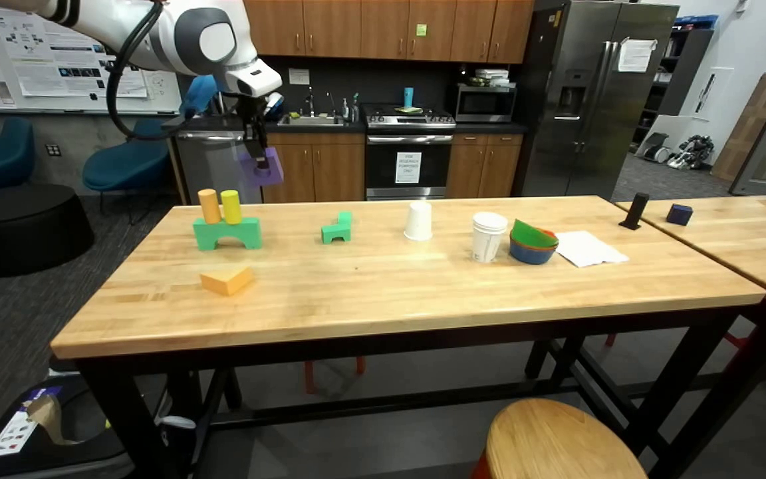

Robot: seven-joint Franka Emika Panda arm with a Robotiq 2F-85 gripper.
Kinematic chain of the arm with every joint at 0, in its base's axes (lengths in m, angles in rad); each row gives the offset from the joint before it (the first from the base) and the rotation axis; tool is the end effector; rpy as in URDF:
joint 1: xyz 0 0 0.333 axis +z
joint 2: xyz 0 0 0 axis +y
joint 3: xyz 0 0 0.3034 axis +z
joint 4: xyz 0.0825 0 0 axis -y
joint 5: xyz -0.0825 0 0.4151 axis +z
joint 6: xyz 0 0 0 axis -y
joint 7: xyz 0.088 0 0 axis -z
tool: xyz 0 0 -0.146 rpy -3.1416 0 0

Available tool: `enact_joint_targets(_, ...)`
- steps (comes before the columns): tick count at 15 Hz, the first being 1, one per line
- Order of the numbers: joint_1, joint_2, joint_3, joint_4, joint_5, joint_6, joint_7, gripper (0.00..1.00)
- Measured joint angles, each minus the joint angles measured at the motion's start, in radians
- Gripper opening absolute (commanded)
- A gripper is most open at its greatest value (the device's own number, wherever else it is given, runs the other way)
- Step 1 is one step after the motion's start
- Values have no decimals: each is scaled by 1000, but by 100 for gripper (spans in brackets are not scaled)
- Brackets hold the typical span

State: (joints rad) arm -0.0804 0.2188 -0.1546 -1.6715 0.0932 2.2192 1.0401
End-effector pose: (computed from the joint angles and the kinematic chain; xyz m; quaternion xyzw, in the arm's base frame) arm 0.6803 -0.1502 0.4512 -0.7820 0.6005 -0.1420 0.0877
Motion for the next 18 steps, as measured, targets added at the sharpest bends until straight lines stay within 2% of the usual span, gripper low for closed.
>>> enact_joint_targets(10, 0, 0, 0, 0, 0, 0, 5, 41)
enact_joint_targets(11, 0, 0, 0, 0, 0, 0, 5, 16)
enact_joint_targets(18, 3, 2, 4, 0, 0, 0, 5, 16)
